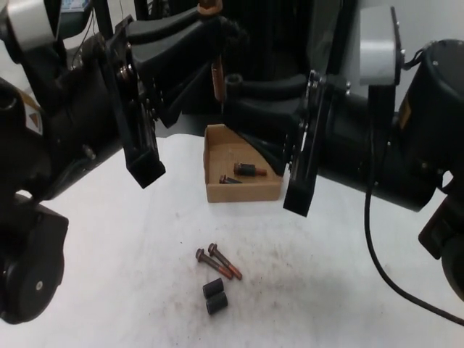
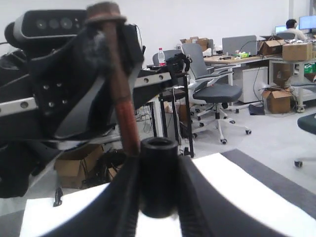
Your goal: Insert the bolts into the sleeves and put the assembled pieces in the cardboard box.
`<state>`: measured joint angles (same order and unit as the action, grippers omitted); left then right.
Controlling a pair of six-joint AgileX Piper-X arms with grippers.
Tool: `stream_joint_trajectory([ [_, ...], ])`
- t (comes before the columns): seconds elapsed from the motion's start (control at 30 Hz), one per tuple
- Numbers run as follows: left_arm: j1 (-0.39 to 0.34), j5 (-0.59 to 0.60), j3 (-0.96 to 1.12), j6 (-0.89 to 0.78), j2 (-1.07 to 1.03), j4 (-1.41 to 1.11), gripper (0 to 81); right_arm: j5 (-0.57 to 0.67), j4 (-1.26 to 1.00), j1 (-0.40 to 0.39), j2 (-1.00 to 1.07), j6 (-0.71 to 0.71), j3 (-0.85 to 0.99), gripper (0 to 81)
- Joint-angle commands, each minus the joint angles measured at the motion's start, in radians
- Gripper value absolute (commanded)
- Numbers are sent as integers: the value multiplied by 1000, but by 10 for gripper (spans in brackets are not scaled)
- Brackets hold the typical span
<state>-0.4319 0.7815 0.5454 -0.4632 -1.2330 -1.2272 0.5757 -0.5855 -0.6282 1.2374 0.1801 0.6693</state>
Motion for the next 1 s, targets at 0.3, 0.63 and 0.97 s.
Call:
stream_joint_trajectory([
  [0.3, -5, -30, 14, 11, 1, 7, 3, 6, 44, -5, -3, -1, 13, 8],
  [0.63, -5, -33, 14, 15, 1, 43, 3, 27, 49, -71, -3, -71, 13, 8],
  [0.97, -5, -33, 14, 15, 11, 26, 3, 21, 50, -12, -3, -71, 13, 8],
])
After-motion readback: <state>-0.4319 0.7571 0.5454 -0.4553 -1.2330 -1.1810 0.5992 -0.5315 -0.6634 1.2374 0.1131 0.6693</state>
